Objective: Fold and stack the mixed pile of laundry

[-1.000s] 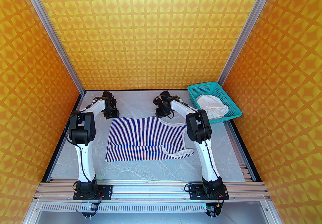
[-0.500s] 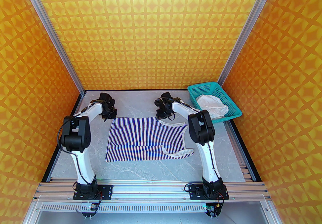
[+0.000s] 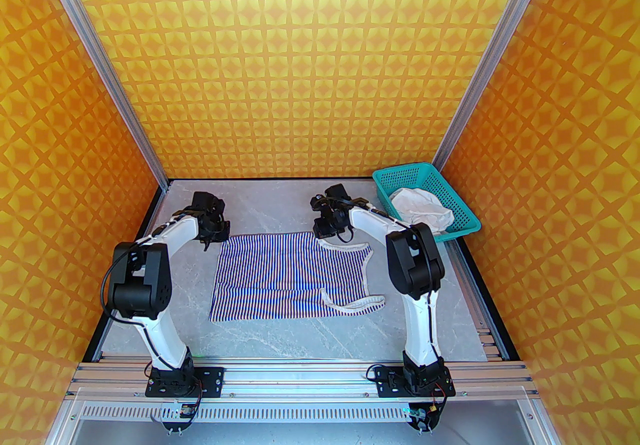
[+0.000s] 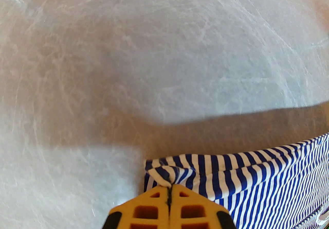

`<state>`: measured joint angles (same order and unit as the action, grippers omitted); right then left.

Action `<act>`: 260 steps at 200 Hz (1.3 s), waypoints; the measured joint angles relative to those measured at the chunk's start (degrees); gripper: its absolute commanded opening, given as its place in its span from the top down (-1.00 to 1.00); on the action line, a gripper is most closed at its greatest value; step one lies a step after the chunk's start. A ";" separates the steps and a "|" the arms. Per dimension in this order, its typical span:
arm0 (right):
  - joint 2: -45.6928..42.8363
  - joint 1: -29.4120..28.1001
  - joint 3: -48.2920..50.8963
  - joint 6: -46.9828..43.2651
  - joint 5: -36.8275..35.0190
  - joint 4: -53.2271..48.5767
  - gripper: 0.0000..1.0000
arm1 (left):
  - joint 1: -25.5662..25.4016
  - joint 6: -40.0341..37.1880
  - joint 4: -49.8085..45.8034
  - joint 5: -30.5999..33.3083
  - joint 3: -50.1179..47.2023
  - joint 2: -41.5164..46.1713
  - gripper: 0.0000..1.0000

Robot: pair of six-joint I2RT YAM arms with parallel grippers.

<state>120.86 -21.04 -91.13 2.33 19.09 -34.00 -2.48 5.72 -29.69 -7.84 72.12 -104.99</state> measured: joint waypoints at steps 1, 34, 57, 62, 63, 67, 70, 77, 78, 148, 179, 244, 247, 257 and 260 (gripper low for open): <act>-0.07 0.00 0.11 0.02 0.00 0.04 1.00 | 0.00 0.02 0.13 0.00 -0.20 0.20 1.00; -3.13 -0.07 4.35 0.22 0.02 1.68 1.00 | 0.00 1.05 1.07 -0.15 -3.19 3.82 1.00; -5.77 -0.33 7.50 0.48 0.02 2.62 1.00 | 0.00 1.92 1.55 -0.46 -5.11 6.47 1.00; -6.27 -0.39 7.96 0.48 0.00 2.78 1.00 | 0.00 2.16 1.66 -0.52 -5.70 7.17 1.00; -6.49 -0.44 8.15 0.48 0.00 2.84 1.00 | 0.00 2.21 1.70 -0.57 -5.81 7.28 1.00; -6.91 -0.63 8.59 0.50 0.00 2.99 1.00 | 0.00 2.36 1.70 -0.68 -6.25 7.78 1.00; -7.26 -0.76 8.87 0.50 -0.04 3.06 1.00 | 0.00 2.49 1.81 -0.68 -6.58 8.09 1.00; -7.78 -1.03 9.29 0.52 -0.17 3.10 1.00 | 0.00 2.89 1.88 -0.72 -7.50 9.01 1.00; -7.82 -1.05 9.33 0.52 -0.20 3.13 1.00 | 0.00 2.91 1.90 -0.72 -7.61 9.11 1.00; -15.82 -3.74 18.47 3.30 -3.63 6.34 1.00 | 0.22 6.34 1.90 -1.40 -17.03 18.05 1.00; -19.67 -5.11 23.10 4.70 -5.42 8.15 1.00 | 0.24 7.43 1.77 -1.79 -20.11 20.22 1.00; -25.22 -8.20 34.18 9.14 -7.82 13.35 0.97 | 0.24 10.40 1.42 -1.95 -25.97 21.99 1.00; -25.33 -8.28 34.60 9.38 -7.98 13.55 0.95 | 0.24 10.54 1.42 -1.95 -26.14 21.99 1.00; -25.81 -8.74 36.33 10.43 -8.24 14.82 0.92 | 0.24 11.21 1.49 -1.95 -26.82 22.01 0.94; -25.99 -8.83 36.74 10.73 -8.31 15.04 0.92 | 0.24 11.39 1.49 -1.95 -26.95 22.03 0.93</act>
<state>94.87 -29.87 -54.39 13.06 10.79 -18.96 -2.24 17.10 -28.21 -9.78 45.17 -82.96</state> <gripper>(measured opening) 0.031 0.024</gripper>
